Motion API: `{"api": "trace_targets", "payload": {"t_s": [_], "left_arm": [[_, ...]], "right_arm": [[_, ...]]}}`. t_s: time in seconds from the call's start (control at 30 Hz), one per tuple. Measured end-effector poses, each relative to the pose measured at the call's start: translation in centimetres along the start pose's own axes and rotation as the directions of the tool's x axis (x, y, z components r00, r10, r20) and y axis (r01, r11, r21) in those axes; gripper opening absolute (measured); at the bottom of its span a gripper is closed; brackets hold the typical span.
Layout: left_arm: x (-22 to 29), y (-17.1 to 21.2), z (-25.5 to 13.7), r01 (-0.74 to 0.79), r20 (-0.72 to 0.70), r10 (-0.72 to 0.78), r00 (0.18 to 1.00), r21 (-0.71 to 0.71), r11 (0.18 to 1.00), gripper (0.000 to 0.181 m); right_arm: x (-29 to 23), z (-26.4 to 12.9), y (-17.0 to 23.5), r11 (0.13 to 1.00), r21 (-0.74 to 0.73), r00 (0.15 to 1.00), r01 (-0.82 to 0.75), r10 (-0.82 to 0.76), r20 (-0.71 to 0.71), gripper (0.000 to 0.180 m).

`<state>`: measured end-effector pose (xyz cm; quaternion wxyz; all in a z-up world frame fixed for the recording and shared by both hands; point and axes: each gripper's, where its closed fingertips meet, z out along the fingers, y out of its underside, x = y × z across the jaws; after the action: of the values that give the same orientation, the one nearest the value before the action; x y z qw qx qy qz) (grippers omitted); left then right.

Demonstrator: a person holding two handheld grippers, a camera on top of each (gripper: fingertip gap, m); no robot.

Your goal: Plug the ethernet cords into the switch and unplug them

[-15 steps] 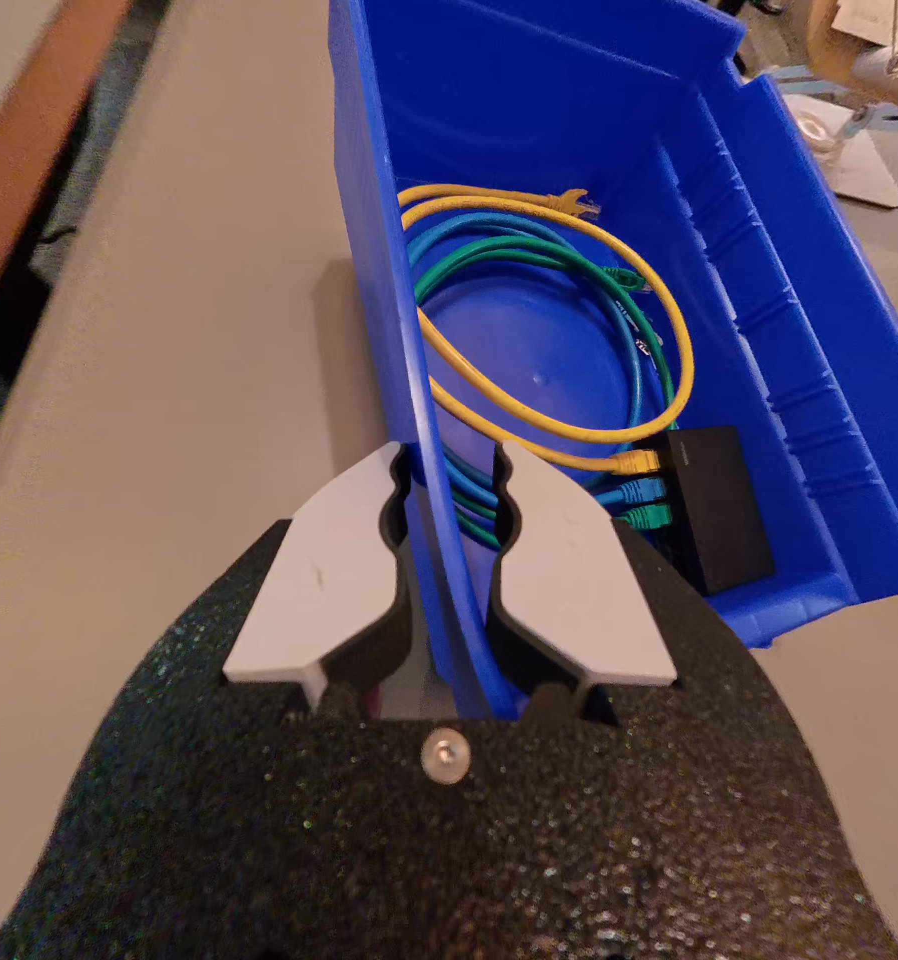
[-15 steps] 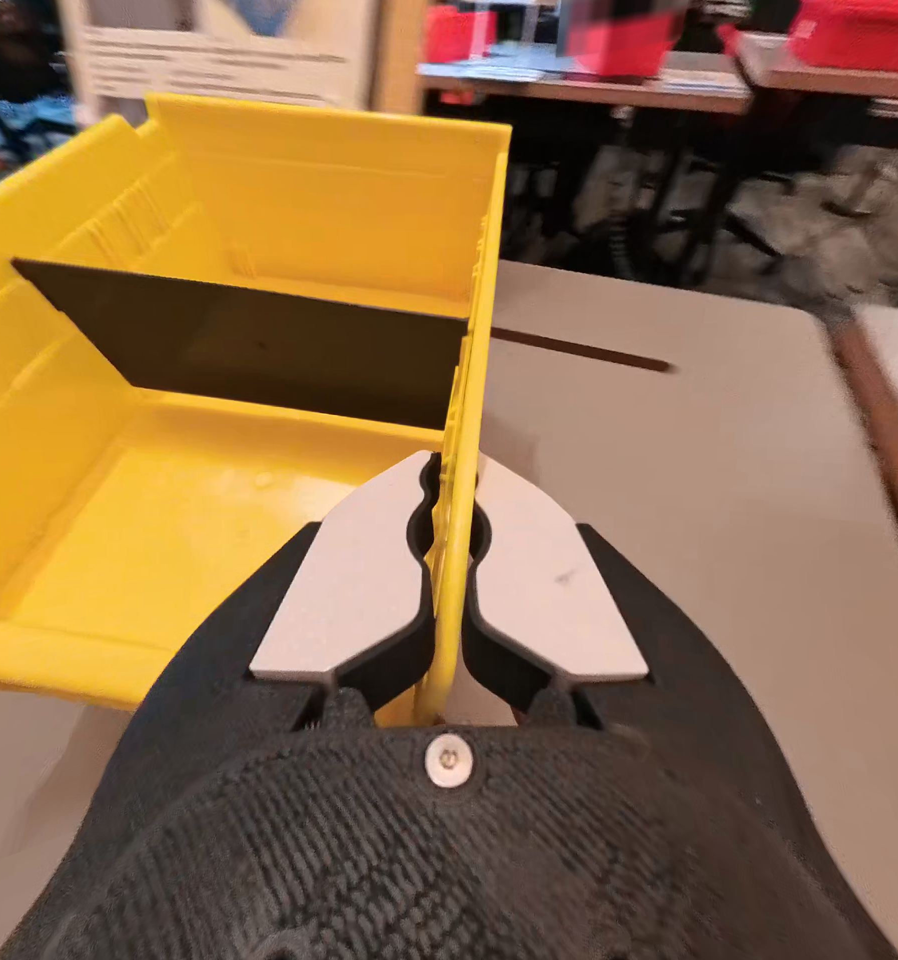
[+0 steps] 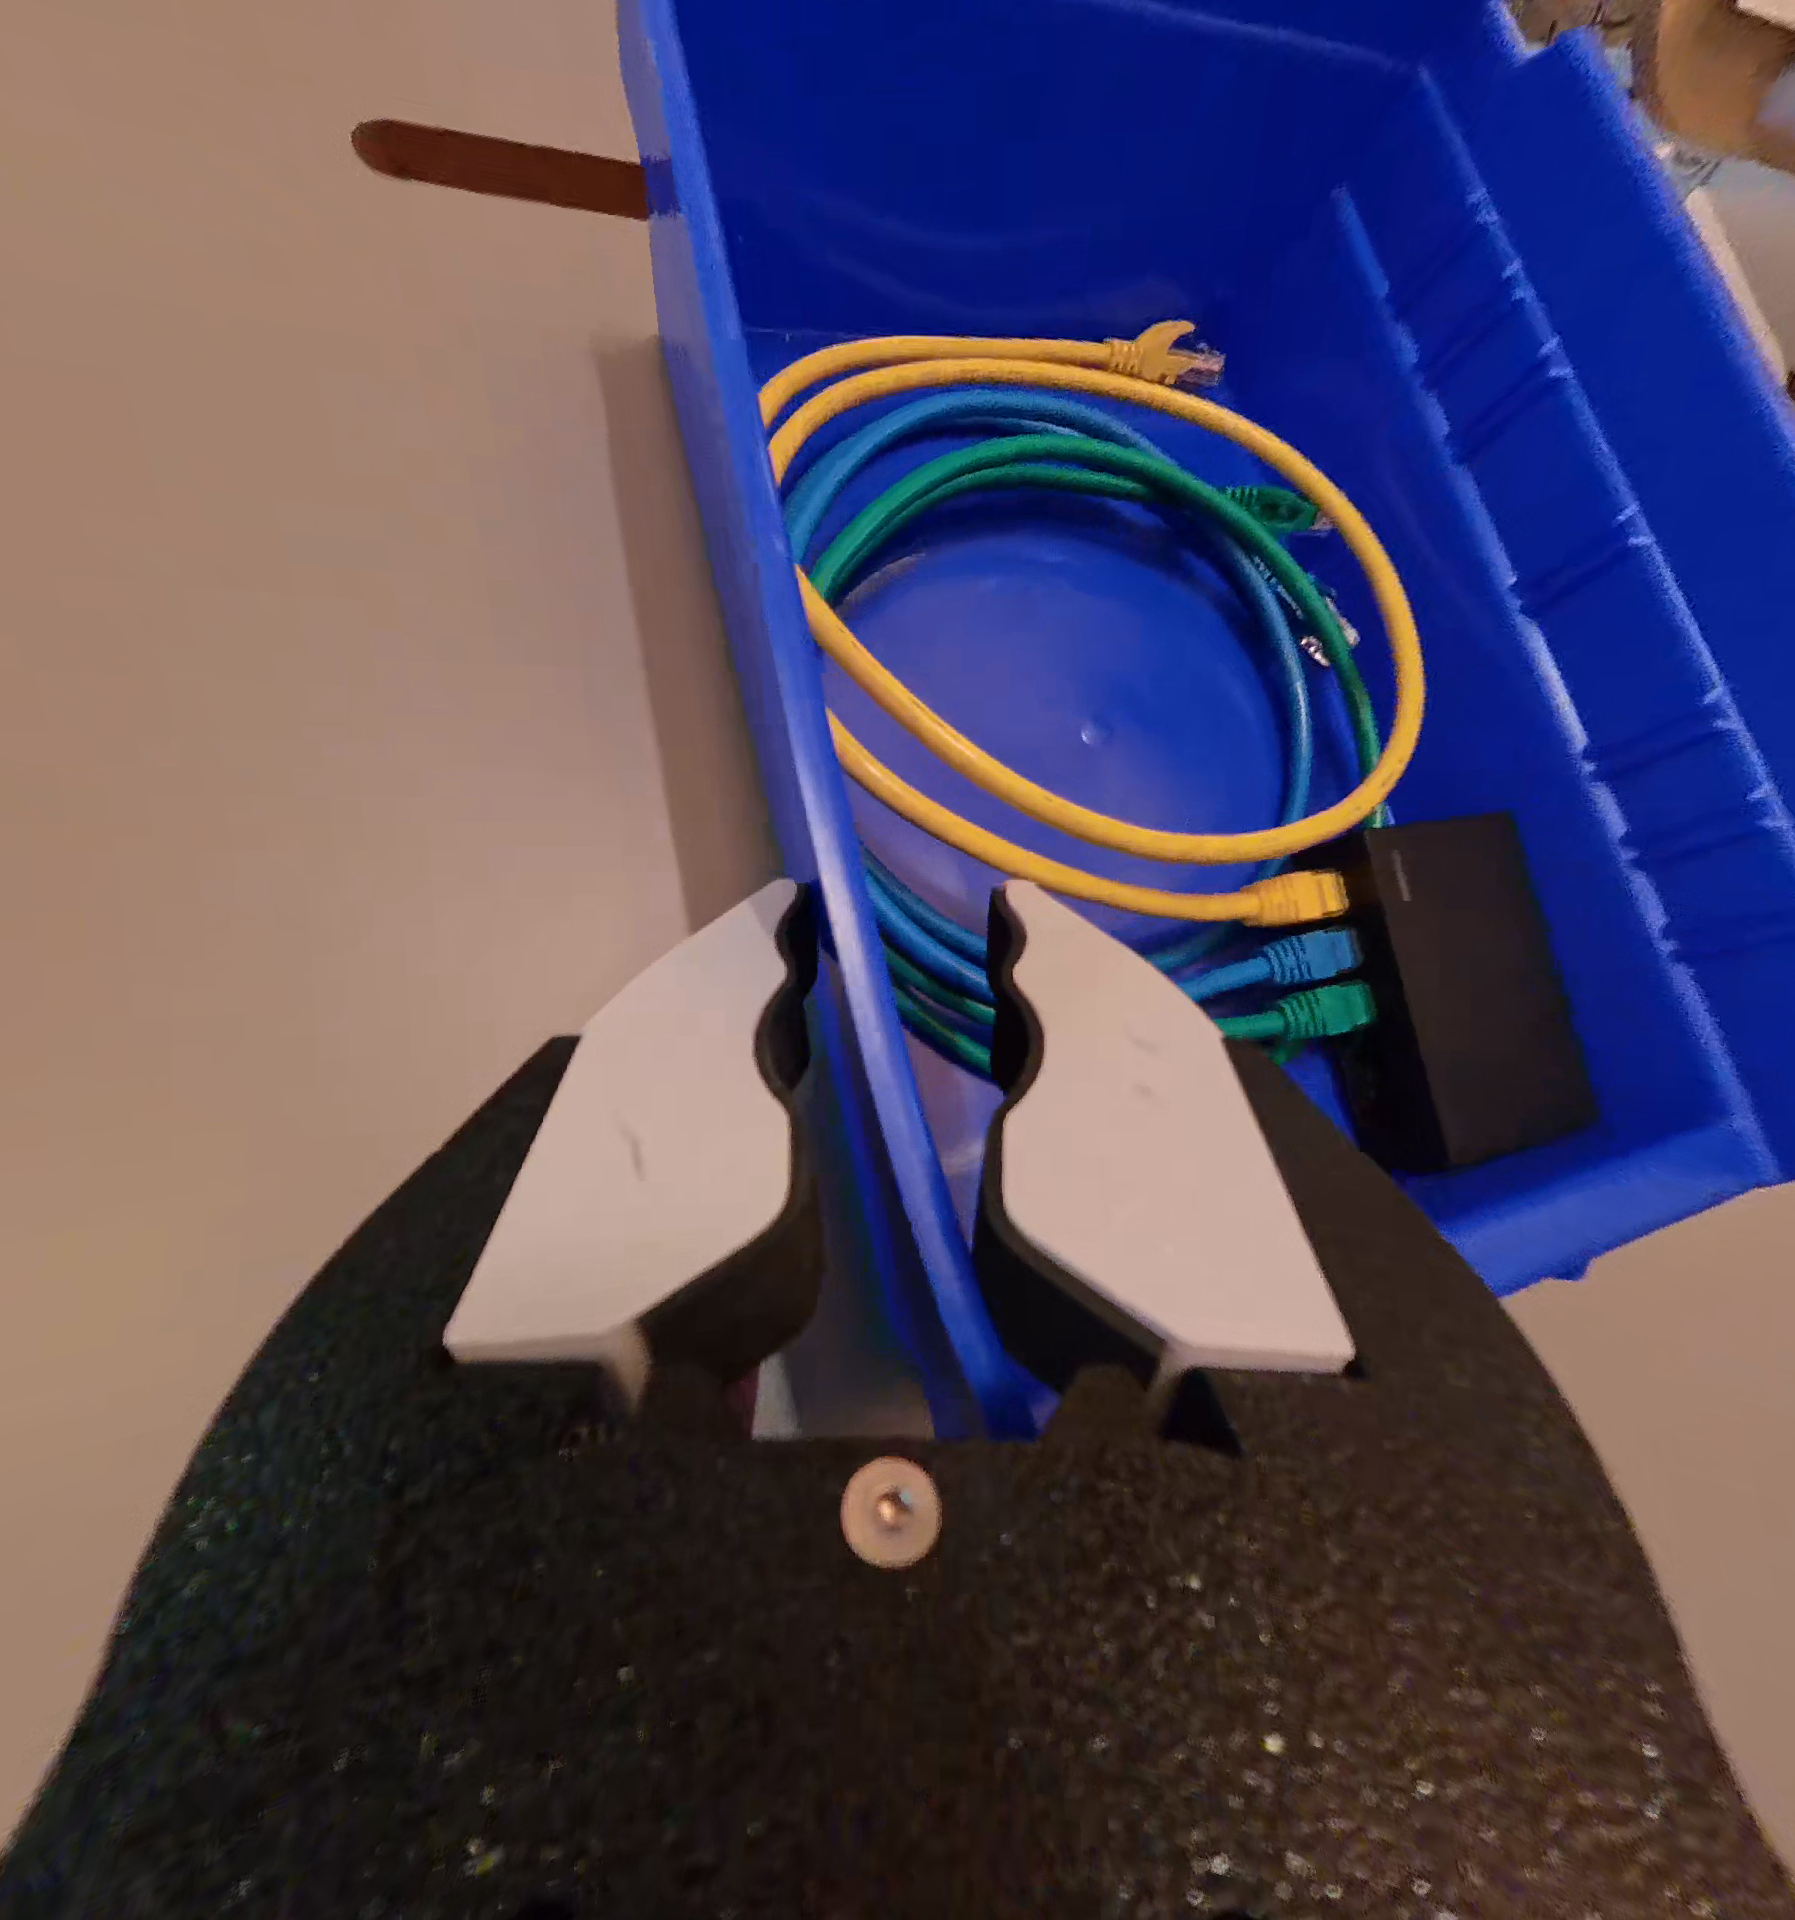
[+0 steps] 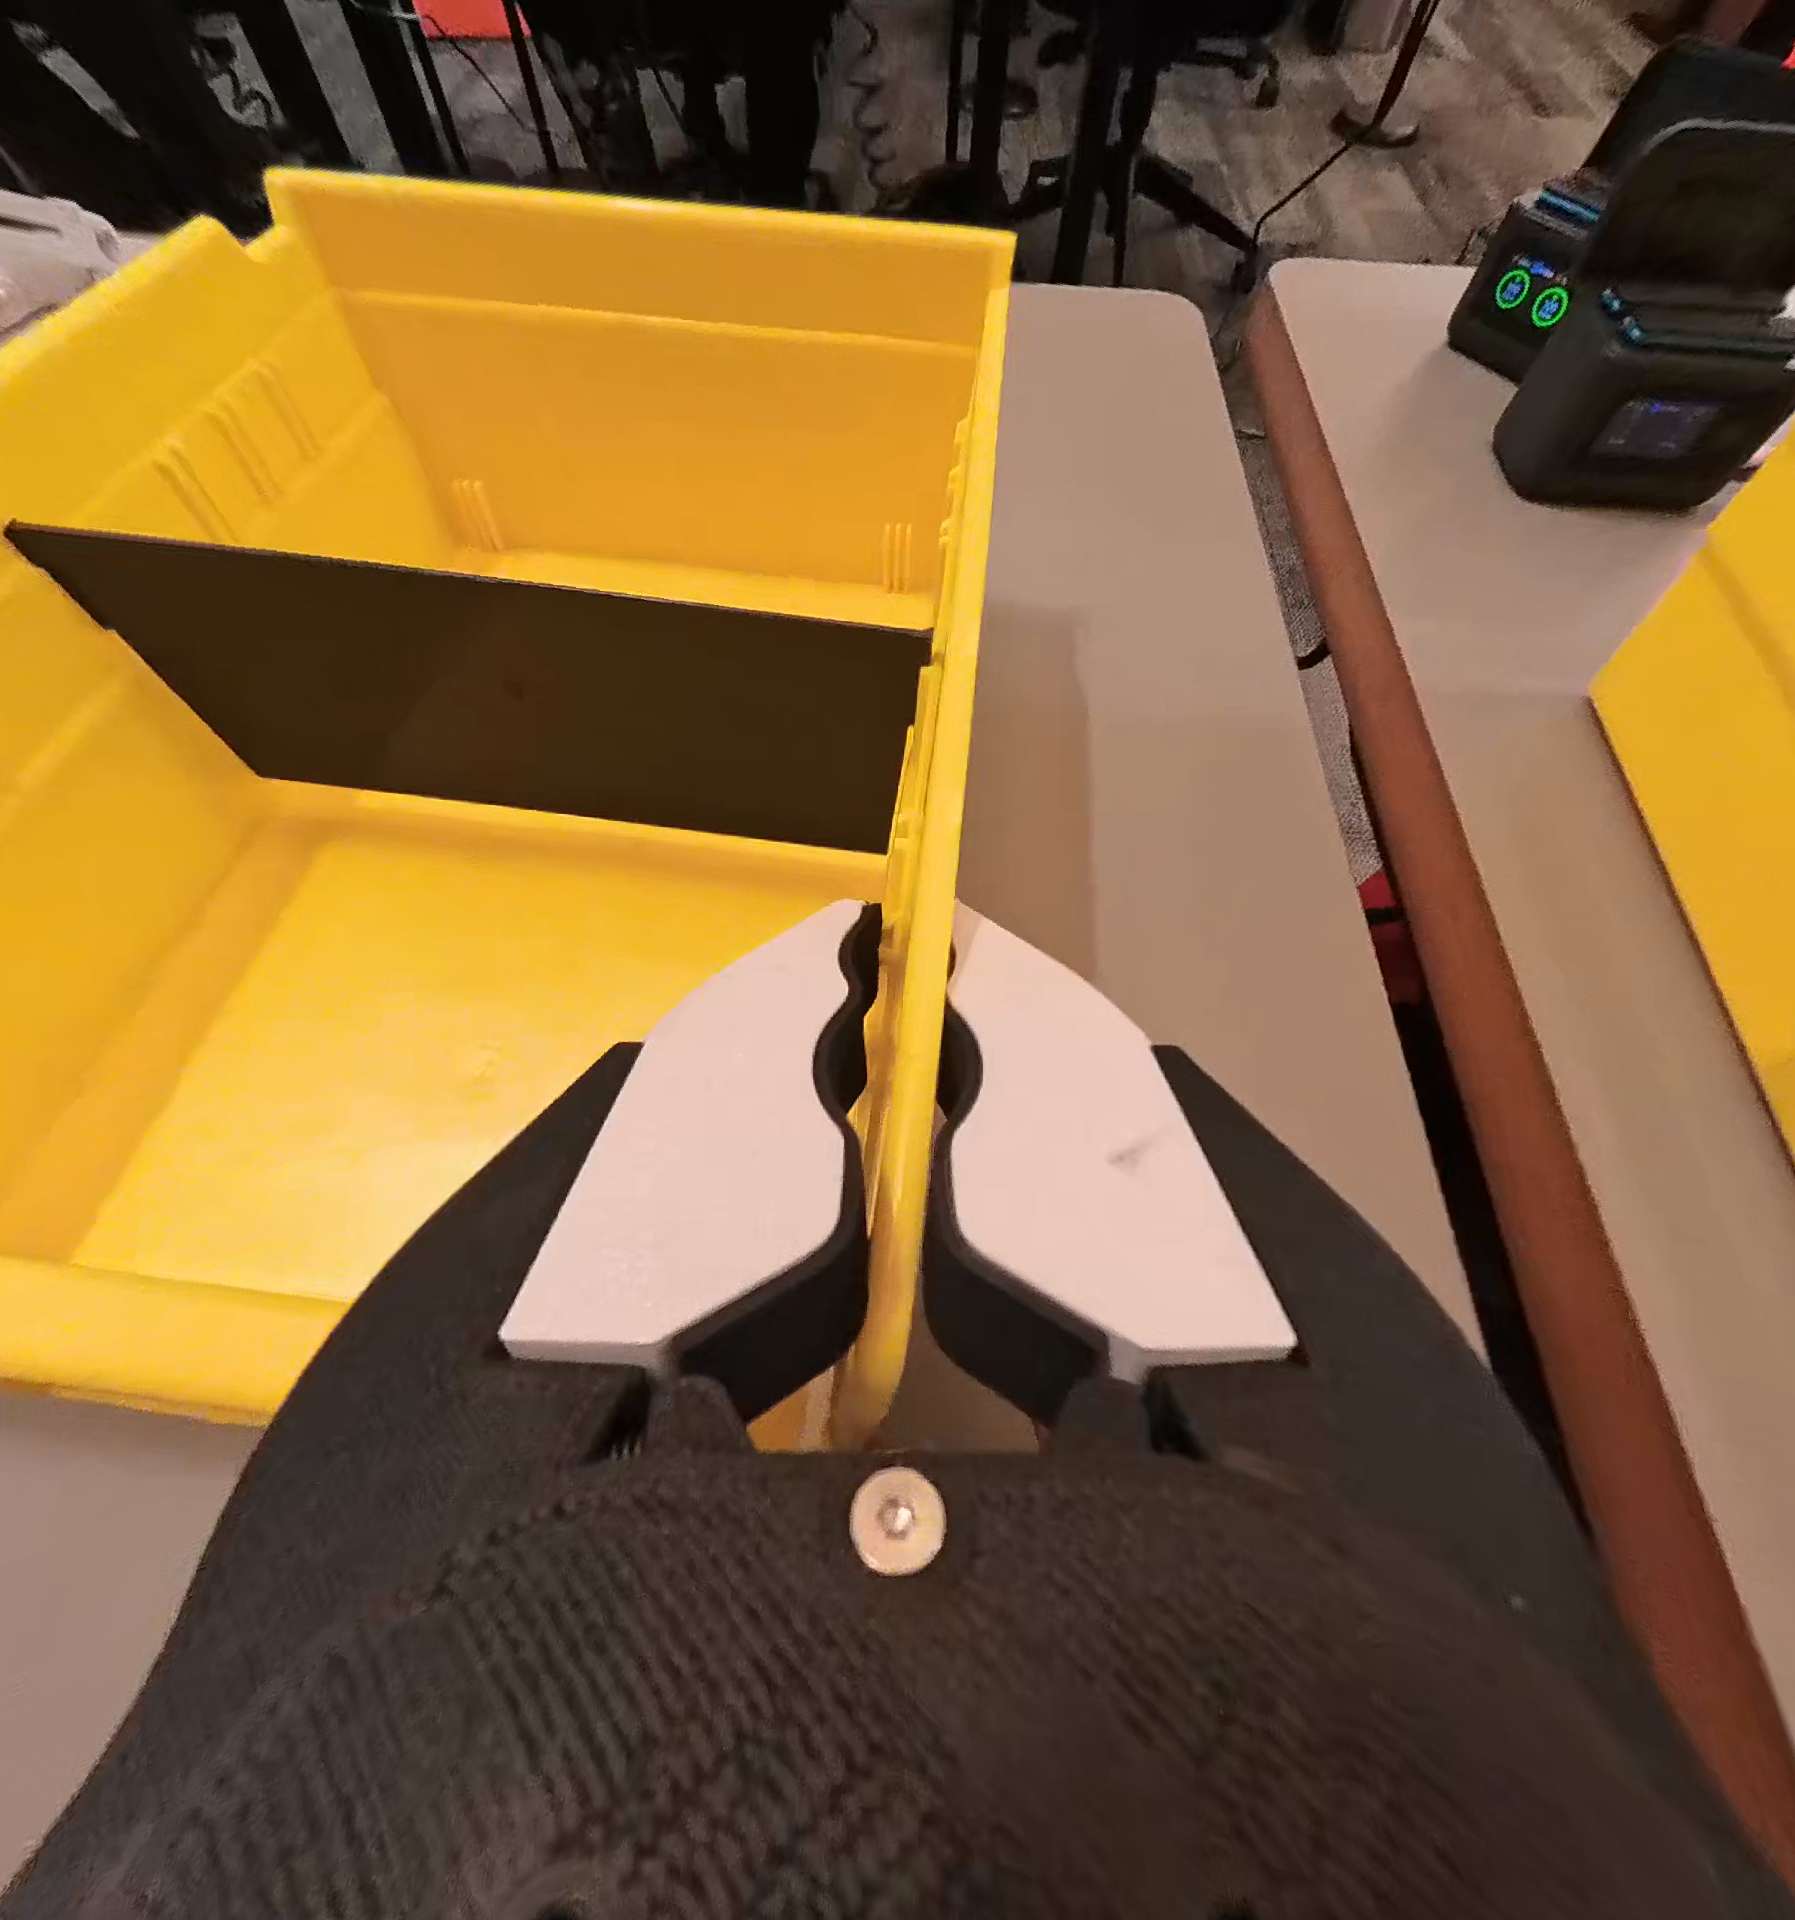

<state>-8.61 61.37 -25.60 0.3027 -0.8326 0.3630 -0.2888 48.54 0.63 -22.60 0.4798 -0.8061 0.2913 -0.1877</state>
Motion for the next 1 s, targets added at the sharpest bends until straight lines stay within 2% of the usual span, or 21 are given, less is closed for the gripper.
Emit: {"api": "trace_targets", "payload": {"t_s": [0.1,0.27,0.33,0.37,0.43,0.5,0.57,0.67,0.77,0.83,0.9,1.0], "left_arm": [[0.0,-0.2,0.3,-0.019,0.0,0.019,1.0,-0.004,1.0,0.032],[0.2,-0.1,0.4,-0.135,0.001,0.135,0.991,-0.044,0.99,0.036],[0.1,0.0,0.0,-0.199,0.024,0.202,0.979,-0.08,0.977,0.037],[-0.1,-0.4,-0.4,-0.235,0.061,0.24,0.969,-0.082,0.968,0.041],[-0.4,-2.1,-2.0,-0.323,0.152,0.327,0.933,-0.056,0.945,0.057],[0.2,-3.8,-3.9,-0.369,0.219,0.366,0.904,-0.031,0.929,0.061],[2.6,-4.2,-4.8,-0.355,0.15,0.356,0.922,-0.036,0.934,0.06],[7.0,-2.2,-4.7,-0.263,-0.067,0.255,0.965,-0.191,0.946,0.066],[11.0,0.1,-3.9,-0.147,-0.271,0.042,0.962,-0.379,0.914,0.071],[12.1,1.0,-3.0,-0.054,-0.287,-0.097,0.953,-0.476,0.878,0.065],[13.2,1.8,-2.3,0.042,-0.295,-0.26,0.92,-0.585,0.81,0.067],[13.2,3.0,-1.0,0.113,-0.231,-0.36,0.904,-0.682,0.722,0.068]], "right_arm": [[-0.1,0.8,0.1,1.0,0.029,1.0,0.001,-0.001,-0.016,0.006],[-0.4,0.8,-0.1,0.999,0.043,1.0,-0.004,0.004,-0.001,0.01],[-0.6,0.2,-0.2,0.998,0.059,1.0,-0.007,0.007,0.013,0.021],[-0.1,-0.5,-0.6,0.996,0.086,1.0,-0.001,0.003,-0.024,0.034],[0.4,-3.0,-1.8,0.987,0.156,0.997,0.031,-0.019,-0.078,0.047],[-0.5,-5.8,-2.5,0.976,0.211,0.995,0.053,-0.035,-0.089,0.06],[-2.7,-8.4,-2.6,0.968,0.245,0.998,0.051,-0.042,-0.041,0.067],[-7.6,-11.1,-1.5,0.964,0.265,0.994,0.033,-0.058,0.088,0.072],[-11.9,-13.0,-0.5,0.954,0.292,0.978,-0.061,-0.001,0.207,0.069],[-14.6,-13.7,0.6,0.96,0.263,0.955,-0.1,0.018,0.297,0.069],[-15.9,-13.9,1.4,0.966,0.242,0.953,-0.086,0.009,0.303,0.068],[-17.4,-14.4,2.2,0.98,0.194,0.94,-0.038,-0.031,0.341,0.069]]}}
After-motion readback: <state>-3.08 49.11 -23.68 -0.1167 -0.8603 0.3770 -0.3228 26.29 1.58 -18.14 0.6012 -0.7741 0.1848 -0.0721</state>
